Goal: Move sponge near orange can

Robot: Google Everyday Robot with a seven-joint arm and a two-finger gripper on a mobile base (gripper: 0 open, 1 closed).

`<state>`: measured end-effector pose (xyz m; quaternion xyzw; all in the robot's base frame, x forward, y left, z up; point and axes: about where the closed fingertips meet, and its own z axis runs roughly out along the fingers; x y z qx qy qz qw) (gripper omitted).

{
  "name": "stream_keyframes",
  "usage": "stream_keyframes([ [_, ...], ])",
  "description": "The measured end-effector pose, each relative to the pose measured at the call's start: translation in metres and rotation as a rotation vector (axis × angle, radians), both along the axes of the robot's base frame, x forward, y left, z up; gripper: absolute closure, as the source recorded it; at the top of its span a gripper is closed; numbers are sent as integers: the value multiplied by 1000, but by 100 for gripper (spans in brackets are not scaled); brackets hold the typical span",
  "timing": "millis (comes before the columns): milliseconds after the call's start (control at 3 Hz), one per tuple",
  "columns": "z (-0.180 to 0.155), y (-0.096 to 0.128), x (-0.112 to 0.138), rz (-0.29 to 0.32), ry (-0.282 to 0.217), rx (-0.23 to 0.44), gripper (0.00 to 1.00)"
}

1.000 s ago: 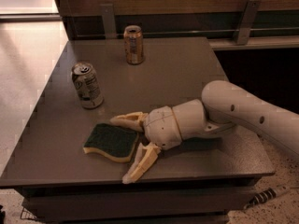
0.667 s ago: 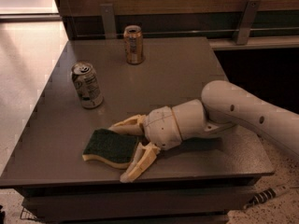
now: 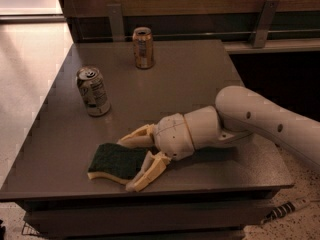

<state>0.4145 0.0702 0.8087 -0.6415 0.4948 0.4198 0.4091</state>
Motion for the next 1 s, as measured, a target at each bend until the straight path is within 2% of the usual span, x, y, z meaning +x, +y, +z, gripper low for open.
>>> stream_keyframes([
  [333,0,0,0,0,0,0,100],
  [1000,0,0,0,0,0,0,100],
])
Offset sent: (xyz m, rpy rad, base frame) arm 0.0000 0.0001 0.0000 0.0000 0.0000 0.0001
